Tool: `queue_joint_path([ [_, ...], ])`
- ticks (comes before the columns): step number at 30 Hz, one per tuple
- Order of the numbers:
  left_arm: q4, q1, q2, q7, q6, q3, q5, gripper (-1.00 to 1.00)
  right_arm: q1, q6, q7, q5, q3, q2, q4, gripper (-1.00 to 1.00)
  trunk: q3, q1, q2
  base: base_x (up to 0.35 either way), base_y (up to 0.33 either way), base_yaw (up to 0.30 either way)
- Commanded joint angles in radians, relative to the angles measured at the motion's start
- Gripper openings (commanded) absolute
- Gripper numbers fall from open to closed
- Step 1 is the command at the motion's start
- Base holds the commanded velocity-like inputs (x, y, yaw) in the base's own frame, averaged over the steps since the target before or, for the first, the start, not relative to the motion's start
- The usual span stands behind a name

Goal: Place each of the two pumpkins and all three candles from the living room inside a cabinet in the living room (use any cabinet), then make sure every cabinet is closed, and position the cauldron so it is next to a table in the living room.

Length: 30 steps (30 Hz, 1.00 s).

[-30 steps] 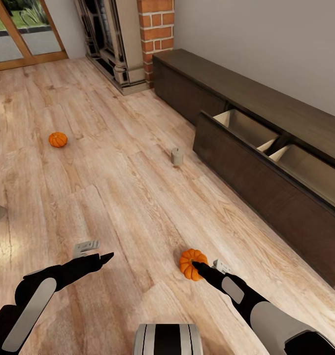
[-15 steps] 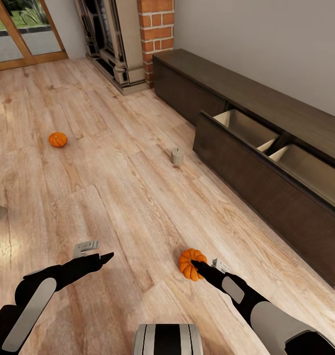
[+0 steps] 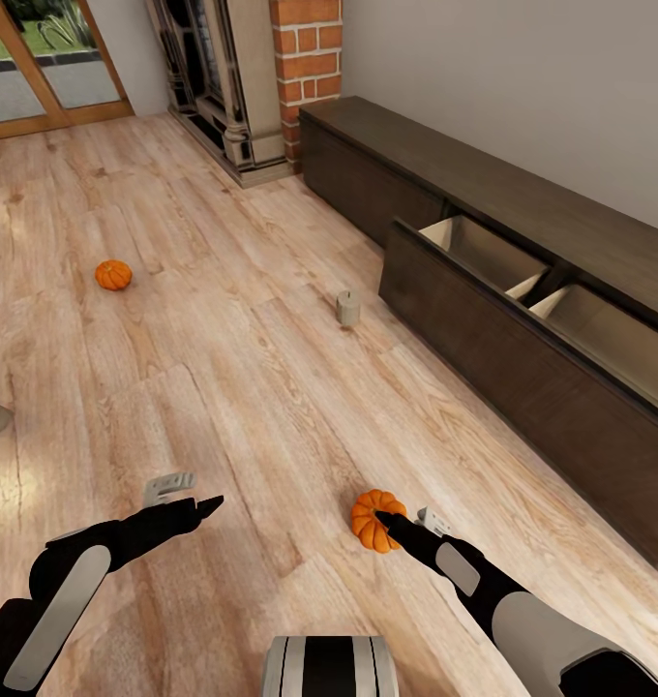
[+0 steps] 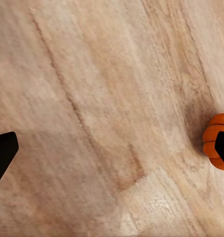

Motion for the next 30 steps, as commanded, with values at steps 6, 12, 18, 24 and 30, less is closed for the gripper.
queue_joint_path([
  [6, -0.001, 0.0, 0.001, 0.008, 0.003, 0.0, 0.01, 1.0, 0.0, 0.003, 0.001, -0.005, 0.003, 0.0, -0.001, 1.0, -0.001, 0.0, 0.0, 0.0, 0.0, 0.0],
  [12, -0.002, 0.001, 0.001, 0.008, 0.002, -0.001, 0.01, 1.0, 0.0, 0.003, 0.001, -0.005, 0.003, 0.0, -0.001, 1.0, -0.001, 0.0, 0.0, 0.0, 0.0, 0.0],
  [18, -0.001, 0.001, 0.001, 0.008, 0.001, 0.0, 0.01, 1.0, 0.0, 0.003, 0.001, -0.005, 0.003, 0.0, -0.001, 1.0, -0.008, 0.001, -0.001, 0.0, 0.0, 0.0],
  [24, -0.002, 0.001, 0.001, 0.007, 0.001, 0.0, 0.01, 1.0, -0.001, 0.003, 0.001, -0.005, 0.003, 0.001, -0.001, 1.0, -0.008, 0.001, -0.001, 0.0, 0.0, 0.0],
  [30, -0.002, 0.001, 0.0, 0.006, 0.001, 0.0, 0.01, 1.0, 0.0, 0.003, 0.001, -0.005, 0.003, 0.001, -0.001, 1.0, -0.008, 0.001, -0.001, 0.0, 0.0, 0.0],
])
